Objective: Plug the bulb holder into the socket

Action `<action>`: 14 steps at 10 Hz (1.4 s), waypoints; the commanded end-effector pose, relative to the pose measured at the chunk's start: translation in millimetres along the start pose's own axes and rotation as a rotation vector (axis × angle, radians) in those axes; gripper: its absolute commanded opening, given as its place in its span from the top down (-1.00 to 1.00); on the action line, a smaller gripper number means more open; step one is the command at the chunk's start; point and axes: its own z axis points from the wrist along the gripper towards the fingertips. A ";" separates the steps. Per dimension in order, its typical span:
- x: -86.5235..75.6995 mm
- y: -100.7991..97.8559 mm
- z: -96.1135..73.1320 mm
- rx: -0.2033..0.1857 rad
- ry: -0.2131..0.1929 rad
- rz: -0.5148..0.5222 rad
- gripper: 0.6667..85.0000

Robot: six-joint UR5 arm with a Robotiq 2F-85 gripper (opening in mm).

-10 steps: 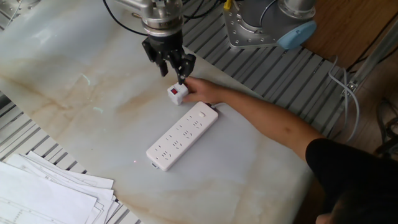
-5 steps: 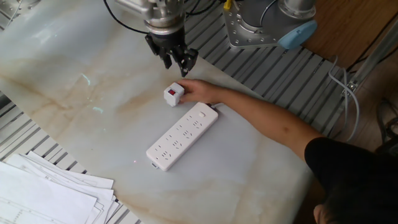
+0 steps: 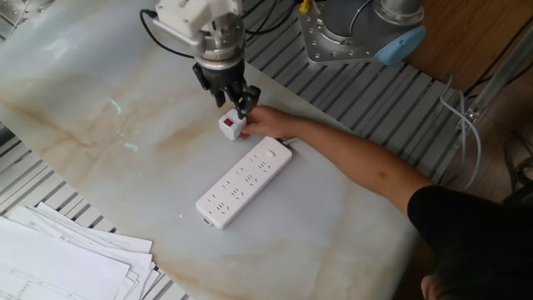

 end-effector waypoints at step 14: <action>5.4 2.4 32.8 -0.008 0.020 0.052 -0.19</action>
